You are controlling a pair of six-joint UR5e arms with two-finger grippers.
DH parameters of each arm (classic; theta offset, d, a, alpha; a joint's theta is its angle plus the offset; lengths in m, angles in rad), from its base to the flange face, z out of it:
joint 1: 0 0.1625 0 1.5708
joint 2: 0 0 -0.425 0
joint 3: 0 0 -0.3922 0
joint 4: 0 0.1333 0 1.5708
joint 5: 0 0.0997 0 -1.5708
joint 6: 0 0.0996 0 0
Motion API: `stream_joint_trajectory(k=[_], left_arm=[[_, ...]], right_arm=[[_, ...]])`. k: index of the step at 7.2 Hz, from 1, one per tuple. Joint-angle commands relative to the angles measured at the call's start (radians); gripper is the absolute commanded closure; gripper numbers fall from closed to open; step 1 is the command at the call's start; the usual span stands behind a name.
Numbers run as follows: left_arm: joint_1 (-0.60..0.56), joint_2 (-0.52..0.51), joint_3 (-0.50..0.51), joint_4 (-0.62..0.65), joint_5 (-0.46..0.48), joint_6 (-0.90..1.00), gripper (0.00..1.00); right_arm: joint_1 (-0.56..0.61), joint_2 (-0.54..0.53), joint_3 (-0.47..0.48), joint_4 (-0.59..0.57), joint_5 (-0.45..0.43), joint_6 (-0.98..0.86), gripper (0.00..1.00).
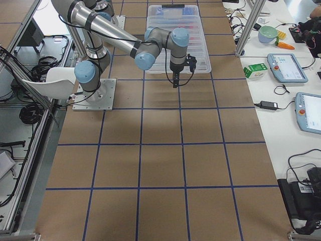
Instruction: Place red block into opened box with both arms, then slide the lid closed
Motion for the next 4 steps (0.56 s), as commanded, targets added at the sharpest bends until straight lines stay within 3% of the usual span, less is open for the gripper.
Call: stream_joint_trajectory(k=[1, 4], left_arm=[[0.0, -0.002, 0.001, 0.006, -0.002, -0.003, 0.0], [-0.002, -0.003, 0.001, 0.004, -0.001, -0.002, 0.0]], right_arm=[[0.089, 0.002, 0.0, -0.021, -0.003, 0.101, 0.0], [0.155, 0.008, 0.0, -0.036, -0.003, 0.194, 0.0]])
